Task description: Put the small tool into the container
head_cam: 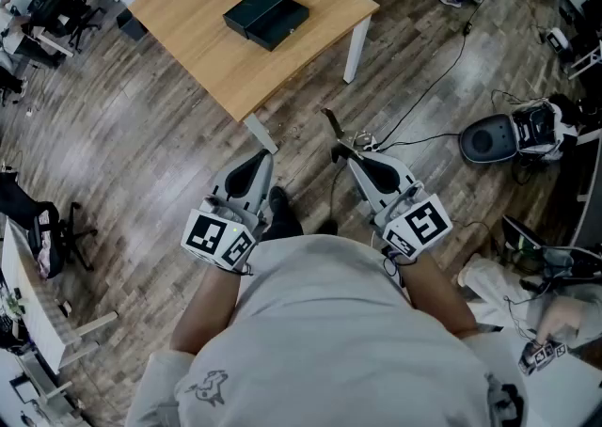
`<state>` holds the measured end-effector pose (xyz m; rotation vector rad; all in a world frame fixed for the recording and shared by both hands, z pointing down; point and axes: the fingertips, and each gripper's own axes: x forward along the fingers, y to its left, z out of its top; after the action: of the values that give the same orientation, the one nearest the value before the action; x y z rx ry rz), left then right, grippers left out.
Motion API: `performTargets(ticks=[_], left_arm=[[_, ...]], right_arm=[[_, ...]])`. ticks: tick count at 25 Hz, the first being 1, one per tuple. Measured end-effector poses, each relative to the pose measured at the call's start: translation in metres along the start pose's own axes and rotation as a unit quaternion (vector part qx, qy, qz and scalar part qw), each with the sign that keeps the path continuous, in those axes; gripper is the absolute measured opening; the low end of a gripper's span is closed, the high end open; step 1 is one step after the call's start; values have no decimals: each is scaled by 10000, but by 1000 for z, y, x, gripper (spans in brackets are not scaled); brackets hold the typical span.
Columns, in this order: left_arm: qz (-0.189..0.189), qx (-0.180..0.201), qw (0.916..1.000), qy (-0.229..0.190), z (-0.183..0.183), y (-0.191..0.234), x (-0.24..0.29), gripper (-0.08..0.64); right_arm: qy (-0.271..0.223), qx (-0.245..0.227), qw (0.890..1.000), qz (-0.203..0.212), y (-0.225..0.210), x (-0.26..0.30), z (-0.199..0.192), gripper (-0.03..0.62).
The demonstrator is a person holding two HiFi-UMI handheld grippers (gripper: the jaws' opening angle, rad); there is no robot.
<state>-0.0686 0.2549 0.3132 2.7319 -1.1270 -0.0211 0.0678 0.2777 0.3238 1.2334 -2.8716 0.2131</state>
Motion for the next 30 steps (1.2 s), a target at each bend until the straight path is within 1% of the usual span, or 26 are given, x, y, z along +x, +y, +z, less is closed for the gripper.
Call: performTargets(ticks=[4,16,23,30], left_arm=[[-10,19,10000,5,0,0,7,6],[40,79,9999,60,-1,3,7,6],[42,46,9999,117,-4,20,11,6],[-82,-6,9999,107,0,47,29,6]], right_arm=[[5,-17,10000,-22,-8,0,0,9],[18,-20,10000,16,-11,5,-1,9],[40,35,10000,-1,-16,20,-4,9],[160,10,9998,-88,-32,49,-2,9]])
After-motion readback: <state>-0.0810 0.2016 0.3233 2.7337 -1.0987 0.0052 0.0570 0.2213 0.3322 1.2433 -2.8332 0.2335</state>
